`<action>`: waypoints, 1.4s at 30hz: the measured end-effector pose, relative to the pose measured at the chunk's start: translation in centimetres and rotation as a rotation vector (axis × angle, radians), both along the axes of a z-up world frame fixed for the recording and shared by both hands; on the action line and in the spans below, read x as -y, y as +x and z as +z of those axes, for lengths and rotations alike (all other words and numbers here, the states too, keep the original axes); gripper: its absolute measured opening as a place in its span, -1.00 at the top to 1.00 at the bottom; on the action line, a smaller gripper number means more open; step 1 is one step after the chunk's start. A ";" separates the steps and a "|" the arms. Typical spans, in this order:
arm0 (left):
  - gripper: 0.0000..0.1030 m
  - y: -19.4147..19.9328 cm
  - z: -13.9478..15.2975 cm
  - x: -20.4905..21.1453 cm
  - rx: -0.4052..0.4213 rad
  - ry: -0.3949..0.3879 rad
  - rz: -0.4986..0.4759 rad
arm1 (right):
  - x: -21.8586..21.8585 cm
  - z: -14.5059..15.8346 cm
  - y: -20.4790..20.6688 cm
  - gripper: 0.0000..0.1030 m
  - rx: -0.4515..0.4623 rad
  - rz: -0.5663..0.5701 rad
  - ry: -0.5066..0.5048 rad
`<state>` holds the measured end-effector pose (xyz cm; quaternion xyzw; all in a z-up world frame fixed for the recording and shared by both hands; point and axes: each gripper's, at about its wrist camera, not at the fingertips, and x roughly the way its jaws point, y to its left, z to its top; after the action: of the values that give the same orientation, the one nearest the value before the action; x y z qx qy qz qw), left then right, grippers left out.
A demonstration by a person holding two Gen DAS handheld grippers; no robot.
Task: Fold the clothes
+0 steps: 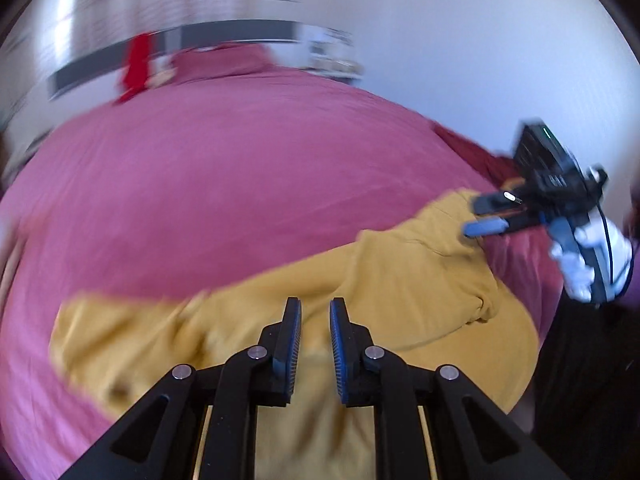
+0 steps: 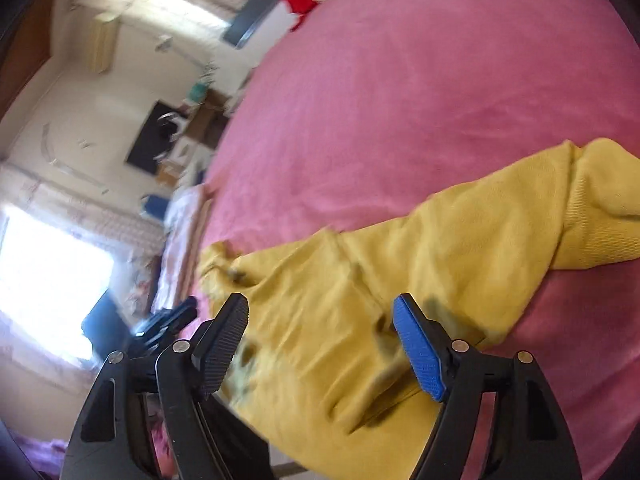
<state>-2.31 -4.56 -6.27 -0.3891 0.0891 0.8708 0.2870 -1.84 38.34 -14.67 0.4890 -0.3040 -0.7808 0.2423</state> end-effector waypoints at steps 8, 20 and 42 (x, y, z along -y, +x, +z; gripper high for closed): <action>0.73 -5.8 -3.8 -5.7 0.250 0.023 -0.169 | -2.3 -0.4 0.4 -0.48 0.086 0.011 0.029; 0.72 -5.2 -4.2 -5.5 0.268 -0.025 -0.154 | -1.9 -4.3 1.2 -0.34 0.174 -0.013 -0.194; 0.56 -6.4 -6.5 -6.6 0.317 -0.141 -0.255 | -1.2 -5.2 1.9 0.60 0.184 -0.005 -0.145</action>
<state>-8.75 2.07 -12.72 -0.5258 0.1521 0.7471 0.3773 0.10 39.59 -19.88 0.5393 -0.3816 -0.7092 0.2462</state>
